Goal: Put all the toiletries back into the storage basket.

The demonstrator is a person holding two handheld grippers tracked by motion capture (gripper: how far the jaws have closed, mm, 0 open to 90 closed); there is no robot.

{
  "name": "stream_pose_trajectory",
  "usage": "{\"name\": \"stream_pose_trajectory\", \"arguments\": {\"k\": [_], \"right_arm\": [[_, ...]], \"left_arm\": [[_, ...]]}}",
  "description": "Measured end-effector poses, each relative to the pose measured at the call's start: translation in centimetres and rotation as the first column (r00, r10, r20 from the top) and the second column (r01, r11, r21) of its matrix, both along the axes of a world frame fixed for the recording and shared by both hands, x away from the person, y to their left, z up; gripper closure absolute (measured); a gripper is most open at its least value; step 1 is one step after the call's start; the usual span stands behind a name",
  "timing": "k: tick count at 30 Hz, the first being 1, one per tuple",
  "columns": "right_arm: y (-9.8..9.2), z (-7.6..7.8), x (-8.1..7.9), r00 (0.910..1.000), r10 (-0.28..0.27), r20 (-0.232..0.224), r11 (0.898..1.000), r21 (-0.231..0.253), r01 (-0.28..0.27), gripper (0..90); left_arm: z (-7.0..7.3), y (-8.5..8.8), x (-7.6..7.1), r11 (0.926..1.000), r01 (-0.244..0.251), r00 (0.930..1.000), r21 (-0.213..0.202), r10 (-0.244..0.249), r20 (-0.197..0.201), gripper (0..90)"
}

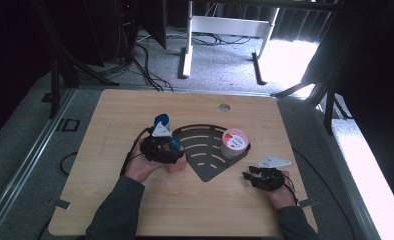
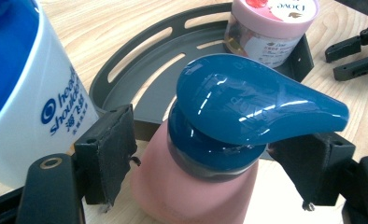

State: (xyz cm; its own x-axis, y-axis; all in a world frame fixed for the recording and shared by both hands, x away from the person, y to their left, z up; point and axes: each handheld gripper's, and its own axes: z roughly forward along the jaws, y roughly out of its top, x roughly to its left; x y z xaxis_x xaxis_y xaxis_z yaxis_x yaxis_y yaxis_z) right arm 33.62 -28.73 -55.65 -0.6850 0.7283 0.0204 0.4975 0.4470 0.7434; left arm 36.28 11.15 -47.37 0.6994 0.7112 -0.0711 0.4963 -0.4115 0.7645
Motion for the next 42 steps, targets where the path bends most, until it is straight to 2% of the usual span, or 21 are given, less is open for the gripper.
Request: {"name": "stream_pose_trajectory", "arguments": {"k": [2, 6, 12, 23, 26, 32, 42], "right_arm": [[0.0, 0.0, 0.0, 1.0000, 0.000, 0.000, 1.000, 0.000, 0.000, 59.2], [0.0, 0.0, 0.0, 1.0000, 0.000, 0.000, 1.000, 0.000, 0.000, 59.1], [0.0, 0.0, 0.0, 1.0000, 0.002, 0.001, 1.000, 0.001, -0.002, 58.9], [-0.1, 0.0, 0.0, 1.0000, -0.001, 0.000, 1.000, 0.001, 0.001, 58.7], [-0.1, 0.0, 0.0, 1.0000, -0.001, 0.000, 1.000, 0.003, 0.001, 58.7], [-0.2, 0.0, 0.0, 1.0000, -0.001, -0.001, 1.000, 0.005, 0.001, 58.6], [-0.2, 0.0, 0.1, 1.0000, -0.002, -0.003, 1.000, 0.007, 0.002, 58.6]], "left_arm": [[0.0, 0.0, 0.0, 1.0000, 0.007, 1.0000, -0.001, -0.007, 0.002, 26.0], [0.1, 0.0, 0.0, 0.9998, 0.018, 0.9996, -0.007, -0.018, 0.020, 39.0], [0.5, 0.1, 0.1, 0.9993, 0.031, 0.9990, -0.020, -0.031, 0.031, 47.3], [0.6, 0.1, 0.1, 0.9989, 0.046, 0.9981, -0.013, -0.045, 0.042, 50.1], [0.7, 0.0, -0.1, 0.9991, 0.042, 0.9975, 0.000, -0.042, 0.057, 51.5], [0.9, -0.1, -0.2, 0.9990, 0.041, 0.9972, 0.017, -0.042, 0.062, 52.4], [1.1, 0.1, -0.3, 0.9990, 0.036, 0.9983, 0.027, -0.038, 0.045, 52.6]]}}
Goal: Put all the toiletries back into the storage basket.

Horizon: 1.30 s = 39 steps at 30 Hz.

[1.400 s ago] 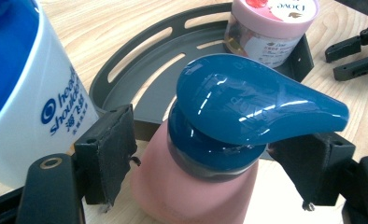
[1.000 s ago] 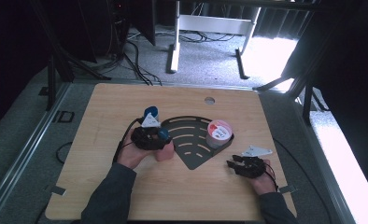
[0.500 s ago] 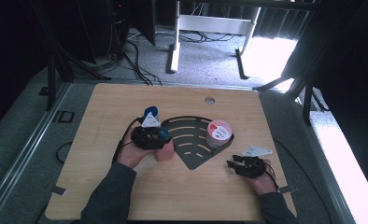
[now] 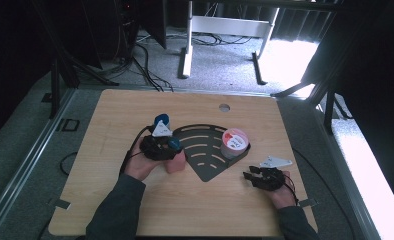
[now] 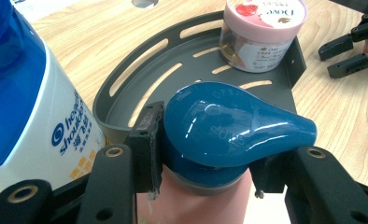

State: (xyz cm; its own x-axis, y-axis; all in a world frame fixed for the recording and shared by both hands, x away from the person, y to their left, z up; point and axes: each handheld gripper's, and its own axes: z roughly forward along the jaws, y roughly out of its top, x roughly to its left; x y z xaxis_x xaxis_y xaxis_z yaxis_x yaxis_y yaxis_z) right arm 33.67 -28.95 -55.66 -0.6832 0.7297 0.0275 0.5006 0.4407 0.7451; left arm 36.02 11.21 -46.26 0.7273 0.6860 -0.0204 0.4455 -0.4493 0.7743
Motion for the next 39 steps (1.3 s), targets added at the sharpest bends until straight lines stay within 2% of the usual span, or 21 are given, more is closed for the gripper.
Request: {"name": "stream_pose_trajectory", "arguments": {"k": [17, 22, 29, 39], "right_arm": [[-0.1, 0.0, 0.0, 1.0000, 0.000, 0.000, 1.000, -0.002, 0.000, 58.6], [-0.1, 0.0, 0.0, 1.0000, 0.000, 0.000, 1.000, -0.002, 0.000, 58.6], [-0.1, 0.0, 0.0, 1.0000, 0.000, -0.001, 1.000, -0.001, 0.000, 58.6], [-0.1, 0.0, 0.0, 1.0000, -0.001, -0.002, 1.000, 0.001, 0.001, 58.6]], "left_arm": [[0.3, -0.4, -0.7, 0.9997, 0.021, 0.9997, 0.012, -0.021, -0.015, 52.7], [0.3, -0.3, -0.8, 0.9995, 0.029, 0.9993, -0.015, -0.029, -0.022, 52.6], [0.7, -0.5, -1.1, 0.9982, 0.051, 0.9983, -0.031, -0.052, -0.026, 52.7], [1.0, -1.3, -1.3, 0.9971, 0.072, 0.9971, -0.023, -0.073, -0.024, 52.7]]}}
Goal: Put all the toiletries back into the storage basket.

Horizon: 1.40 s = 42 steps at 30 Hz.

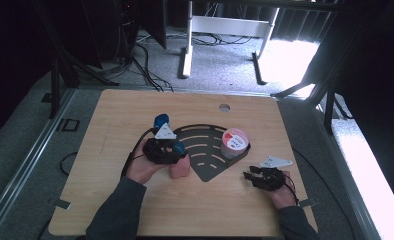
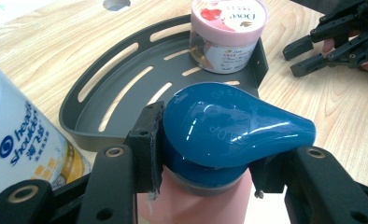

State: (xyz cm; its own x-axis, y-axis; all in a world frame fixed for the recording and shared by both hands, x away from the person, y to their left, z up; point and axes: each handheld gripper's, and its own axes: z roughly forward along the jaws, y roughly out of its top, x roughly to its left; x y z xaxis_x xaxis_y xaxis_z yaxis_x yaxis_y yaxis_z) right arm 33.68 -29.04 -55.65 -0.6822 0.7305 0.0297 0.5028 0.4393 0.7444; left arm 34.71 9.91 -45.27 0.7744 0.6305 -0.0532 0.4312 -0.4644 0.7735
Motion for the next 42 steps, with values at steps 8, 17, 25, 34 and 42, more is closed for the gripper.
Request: {"name": "stream_pose_trajectory", "arguments": {"k": [8, 17, 25, 34, 42], "right_arm": [[0.0, 0.0, 0.0, 1.0000, 0.000, 0.000, 1.000, 0.000, 0.000, 58.6], [-0.1, 0.0, 0.0, 1.0000, -0.001, -0.001, 1.000, 0.001, 0.001, 58.6], [-0.1, 0.0, 0.0, 1.0000, -0.002, 0.000, 1.000, 0.001, 0.002, 58.6], [-0.1, 0.0, 0.0, 1.0000, -0.001, 0.001, 1.000, 0.000, 0.001, 58.6], [-0.2, 0.0, 0.0, 1.0000, -0.002, 0.001, 1.000, 0.001, 0.002, 58.6]], "left_arm": [[0.4, -0.7, -0.2, 0.9998, 0.018, 0.9998, 0.000, -0.018, 0.006, 52.7], [0.7, -1.4, -0.2, 0.9996, 0.029, 0.9995, -0.002, -0.029, 0.008, 52.7], [0.9, -2.1, -0.2, 0.9989, 0.047, 0.9988, -0.006, -0.047, 0.011, 52.7], [1.2, -3.3, -0.1, 0.9979, 0.065, 0.9978, -0.002, -0.065, 0.014, 52.7], [1.6, -4.0, 0.0, 0.9977, 0.067, 0.9975, -0.011, -0.067, 0.024, 52.7]]}}
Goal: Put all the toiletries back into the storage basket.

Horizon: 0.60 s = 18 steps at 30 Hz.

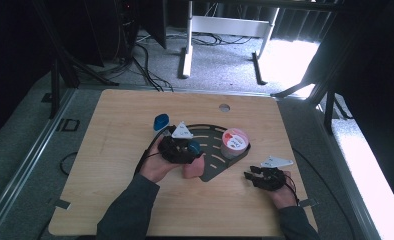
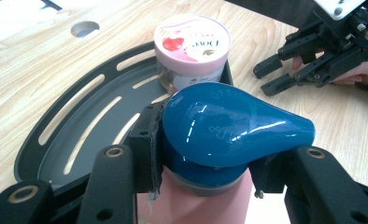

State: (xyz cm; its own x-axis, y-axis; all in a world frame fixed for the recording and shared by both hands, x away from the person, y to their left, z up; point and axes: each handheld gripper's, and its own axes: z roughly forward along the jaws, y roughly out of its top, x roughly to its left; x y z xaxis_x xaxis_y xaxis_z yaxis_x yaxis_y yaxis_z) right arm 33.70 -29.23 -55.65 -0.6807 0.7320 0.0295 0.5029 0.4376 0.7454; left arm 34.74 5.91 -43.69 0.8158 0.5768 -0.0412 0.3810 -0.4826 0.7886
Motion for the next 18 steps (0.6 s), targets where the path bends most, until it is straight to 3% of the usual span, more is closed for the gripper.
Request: {"name": "stream_pose_trajectory", "arguments": {"k": [18], "right_arm": [[-0.1, 0.0, 0.0, 1.0000, -0.001, -0.002, 1.000, 0.001, 0.001, 58.6]], "left_arm": [[0.6, -1.2, 0.5, 1.0000, -0.003, 0.9999, 0.006, 0.003, 0.016, 52.7]]}}
